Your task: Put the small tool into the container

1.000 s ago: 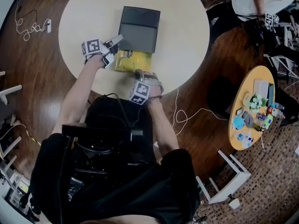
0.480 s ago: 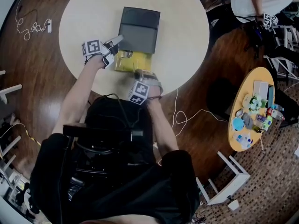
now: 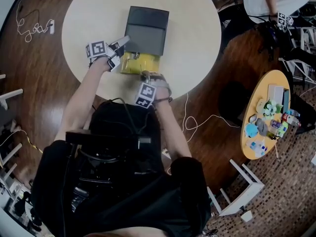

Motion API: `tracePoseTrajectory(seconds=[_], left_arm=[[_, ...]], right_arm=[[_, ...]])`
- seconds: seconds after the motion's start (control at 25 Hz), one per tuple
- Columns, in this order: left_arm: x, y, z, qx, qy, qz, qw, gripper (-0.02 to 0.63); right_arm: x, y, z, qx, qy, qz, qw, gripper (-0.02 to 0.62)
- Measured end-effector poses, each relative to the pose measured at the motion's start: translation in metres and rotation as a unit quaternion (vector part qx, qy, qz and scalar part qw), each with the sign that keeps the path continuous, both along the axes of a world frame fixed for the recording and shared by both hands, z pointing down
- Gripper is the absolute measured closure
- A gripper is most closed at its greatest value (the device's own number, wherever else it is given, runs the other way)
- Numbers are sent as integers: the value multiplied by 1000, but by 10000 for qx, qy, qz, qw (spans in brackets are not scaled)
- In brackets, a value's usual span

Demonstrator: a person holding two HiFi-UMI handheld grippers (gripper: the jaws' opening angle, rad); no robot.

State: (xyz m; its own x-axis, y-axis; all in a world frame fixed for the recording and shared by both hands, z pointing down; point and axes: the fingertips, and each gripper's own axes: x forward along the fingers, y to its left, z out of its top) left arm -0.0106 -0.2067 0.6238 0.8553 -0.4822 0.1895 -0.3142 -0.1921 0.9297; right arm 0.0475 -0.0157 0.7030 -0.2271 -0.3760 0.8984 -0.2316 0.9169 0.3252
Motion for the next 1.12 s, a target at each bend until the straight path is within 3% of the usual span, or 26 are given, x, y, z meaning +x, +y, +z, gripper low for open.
tracePoseTrajectory(seconds=[0.2, 0.28, 0.48, 1.12], left_arm=[[0, 0, 2, -20, 10, 7, 10000, 545], [1, 0, 0, 21, 66, 13, 10000, 545], [1, 2, -1, -33, 31, 21, 10000, 549], [2, 1, 2, -31, 68, 2, 10000, 568]], right_arm=[[-18, 0, 12, -53, 216, -322, 9992, 485], [-20, 0, 16, -142, 278, -391, 9987, 540], [-21, 2, 14, -201, 311, -518, 9980, 551], [-16, -15, 15, -205, 468, -124, 9986, 551]])
